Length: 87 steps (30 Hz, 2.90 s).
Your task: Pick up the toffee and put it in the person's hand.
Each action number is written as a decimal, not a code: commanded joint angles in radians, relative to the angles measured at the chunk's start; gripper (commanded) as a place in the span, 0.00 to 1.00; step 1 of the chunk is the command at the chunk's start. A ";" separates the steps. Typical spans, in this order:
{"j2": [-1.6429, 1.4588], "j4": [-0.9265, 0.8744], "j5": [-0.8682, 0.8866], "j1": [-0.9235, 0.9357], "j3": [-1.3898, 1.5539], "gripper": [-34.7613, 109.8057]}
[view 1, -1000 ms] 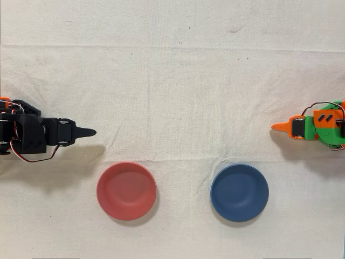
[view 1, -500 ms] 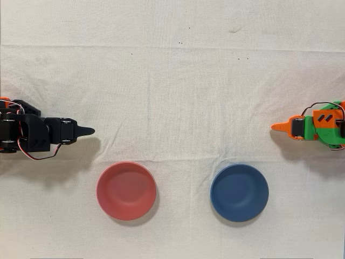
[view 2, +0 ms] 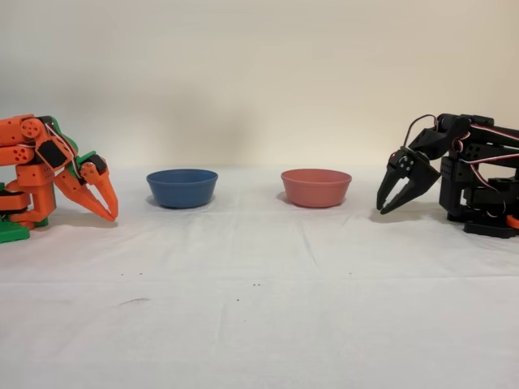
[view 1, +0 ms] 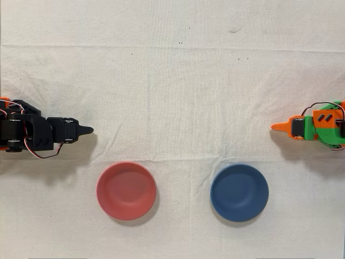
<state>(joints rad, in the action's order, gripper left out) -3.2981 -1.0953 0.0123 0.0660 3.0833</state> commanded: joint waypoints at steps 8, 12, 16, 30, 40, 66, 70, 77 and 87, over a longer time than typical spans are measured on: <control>-0.069 0.035 0.034 0.014 0.029 0.24; -0.069 0.035 0.034 0.014 0.029 0.24; -0.069 0.035 0.031 0.014 0.031 0.24; -0.069 0.035 0.028 0.012 0.032 0.24; -0.069 0.035 0.028 0.012 0.032 0.24; -0.069 0.035 0.028 0.012 0.032 0.24; -0.069 0.035 0.028 0.012 0.032 0.24; -0.069 0.035 0.028 0.012 0.032 0.24; -0.069 0.035 0.028 0.012 0.032 0.24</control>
<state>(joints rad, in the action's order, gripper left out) -3.2981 -1.0630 0.0322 0.0660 3.1017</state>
